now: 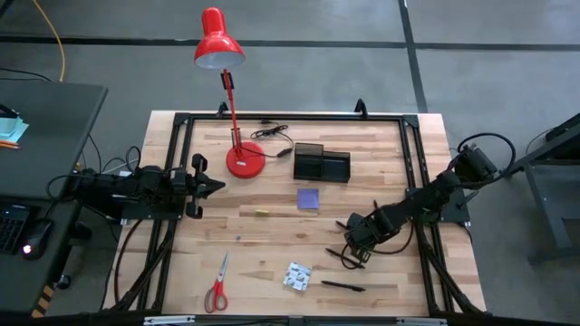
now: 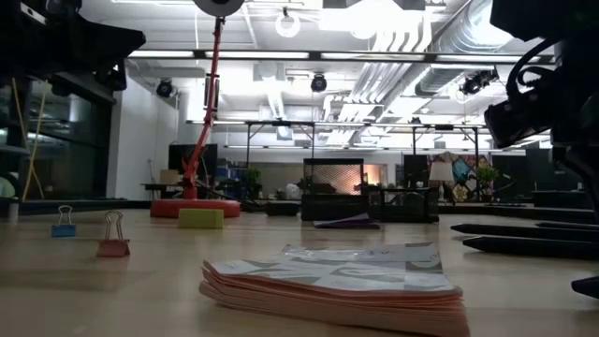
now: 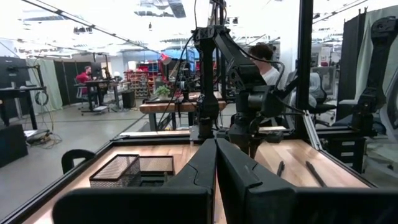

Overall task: Pick and place office supplies into organizer
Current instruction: Put the black pen into the black desk organizer

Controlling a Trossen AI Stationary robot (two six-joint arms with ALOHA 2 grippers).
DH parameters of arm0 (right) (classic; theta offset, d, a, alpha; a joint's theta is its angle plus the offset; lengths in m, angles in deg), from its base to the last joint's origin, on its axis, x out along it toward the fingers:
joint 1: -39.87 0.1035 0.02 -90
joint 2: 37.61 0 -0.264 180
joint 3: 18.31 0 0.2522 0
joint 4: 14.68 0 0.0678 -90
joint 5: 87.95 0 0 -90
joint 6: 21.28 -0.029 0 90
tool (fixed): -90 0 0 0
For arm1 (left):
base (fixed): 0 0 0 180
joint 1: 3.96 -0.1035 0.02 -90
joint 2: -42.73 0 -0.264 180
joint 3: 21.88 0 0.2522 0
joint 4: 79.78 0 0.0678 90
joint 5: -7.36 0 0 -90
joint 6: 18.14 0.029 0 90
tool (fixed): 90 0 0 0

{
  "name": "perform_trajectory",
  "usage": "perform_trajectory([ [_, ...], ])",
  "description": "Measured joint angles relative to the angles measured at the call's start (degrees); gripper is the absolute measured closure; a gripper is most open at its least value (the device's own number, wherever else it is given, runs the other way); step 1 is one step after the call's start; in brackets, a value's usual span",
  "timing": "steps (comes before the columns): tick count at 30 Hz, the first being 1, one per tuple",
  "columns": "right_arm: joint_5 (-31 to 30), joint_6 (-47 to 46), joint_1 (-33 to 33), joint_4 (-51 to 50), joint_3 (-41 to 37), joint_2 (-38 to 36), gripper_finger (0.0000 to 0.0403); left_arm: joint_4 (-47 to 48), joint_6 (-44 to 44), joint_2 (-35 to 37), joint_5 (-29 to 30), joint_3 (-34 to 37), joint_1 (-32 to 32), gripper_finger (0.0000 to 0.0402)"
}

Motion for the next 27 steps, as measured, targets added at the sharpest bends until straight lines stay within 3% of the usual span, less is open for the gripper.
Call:
perform_trajectory([
  [7, -1.29, 1.66, 0.05, -0.08, 0.06, 0.05, 0.0382, -0.06, -1.01, 0.0, -0.04, -0.01, -0.02, 0.0401],
  [17, -15.41, 11.07, -0.46, -1.8, 7.03, 0.42, 0.0384, -0.08, -1.53, -0.01, -0.04, 0.01, -0.01, 0.0401],
  [27, -19.79, 20.48, -3.08, -2.45, 15.95, 0.29, 0.0399, 0.27, -2.39, -0.02, -0.22, 0.01, -0.02, 0.0401],
])
